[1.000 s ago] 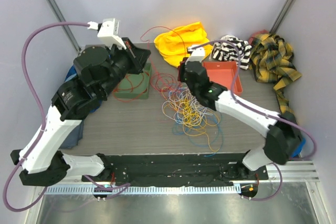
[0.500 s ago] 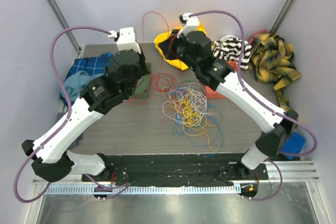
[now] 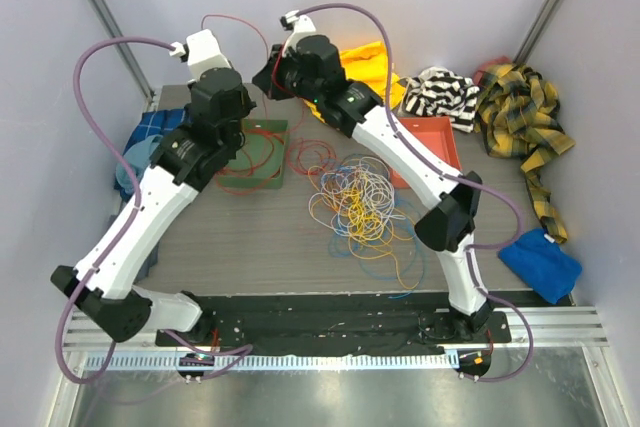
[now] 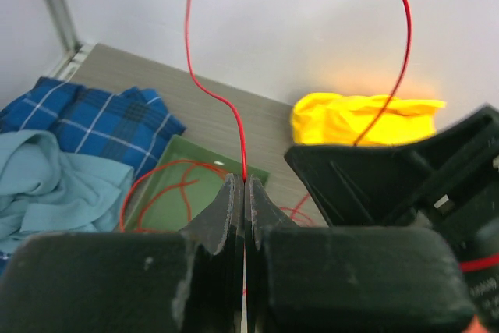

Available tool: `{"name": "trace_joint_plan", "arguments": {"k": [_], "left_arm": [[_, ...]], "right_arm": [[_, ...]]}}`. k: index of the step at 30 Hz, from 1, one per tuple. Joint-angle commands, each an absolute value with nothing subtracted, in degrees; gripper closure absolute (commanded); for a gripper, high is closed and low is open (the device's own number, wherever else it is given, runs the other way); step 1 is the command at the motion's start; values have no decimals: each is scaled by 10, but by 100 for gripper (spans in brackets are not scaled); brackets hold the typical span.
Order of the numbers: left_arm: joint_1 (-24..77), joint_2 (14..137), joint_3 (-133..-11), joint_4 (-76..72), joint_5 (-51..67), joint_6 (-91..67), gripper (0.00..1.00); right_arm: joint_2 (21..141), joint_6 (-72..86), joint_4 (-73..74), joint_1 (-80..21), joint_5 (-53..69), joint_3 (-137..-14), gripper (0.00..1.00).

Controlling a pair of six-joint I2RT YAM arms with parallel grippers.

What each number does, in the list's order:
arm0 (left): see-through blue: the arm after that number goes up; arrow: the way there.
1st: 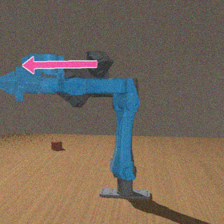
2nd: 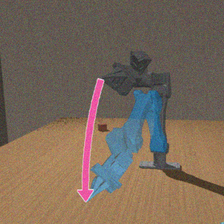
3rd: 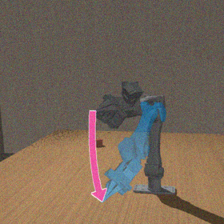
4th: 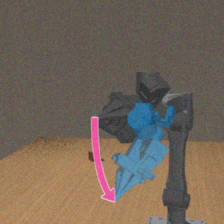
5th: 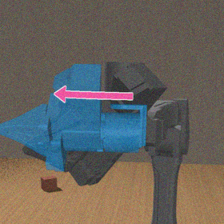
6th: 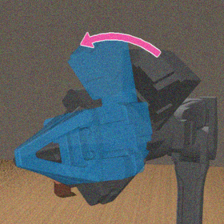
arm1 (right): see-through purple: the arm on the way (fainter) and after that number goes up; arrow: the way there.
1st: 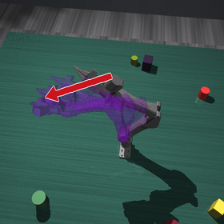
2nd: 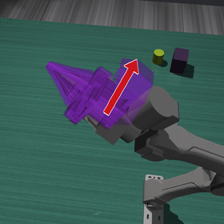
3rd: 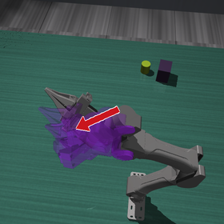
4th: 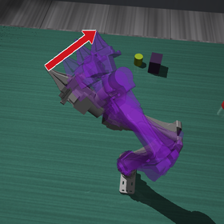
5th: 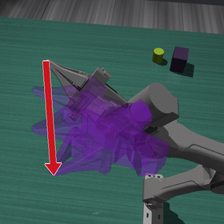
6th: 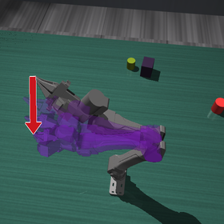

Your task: Untangle the cables

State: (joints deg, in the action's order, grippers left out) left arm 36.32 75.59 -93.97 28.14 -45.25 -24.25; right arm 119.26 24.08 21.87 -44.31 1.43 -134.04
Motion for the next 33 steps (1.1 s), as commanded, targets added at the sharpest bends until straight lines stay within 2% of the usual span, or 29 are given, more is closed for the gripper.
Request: {"name": "trace_joint_plan", "arguments": {"k": [1, 8, 18, 21, 26, 33], "left_arm": [[309, 794, -911, 250, -442, -282, 100], [216, 895, -912, 274, -385, -337, 100], [167, 1019, -927, 277, -351, -381, 100], [163, 1009, -941, 280, -347, -380, 100], [163, 945, -914, 269, -325, -375, 100], [163, 869, -886, 251, -330, -370, 100]], "right_arm": [[1237, 217, 203, -446, 11, -1339, 99], [1331, 193, 206, -439, -34, -1346, 99], [1416, 177, 193, -425, -31, -1391, 99], [1423, 185, 182, -420, -34, -1406, 99], [1347, 185, 111, -430, -39, -1349, 99], [1334, 171, 123, -442, -50, -1432, 99]]}}
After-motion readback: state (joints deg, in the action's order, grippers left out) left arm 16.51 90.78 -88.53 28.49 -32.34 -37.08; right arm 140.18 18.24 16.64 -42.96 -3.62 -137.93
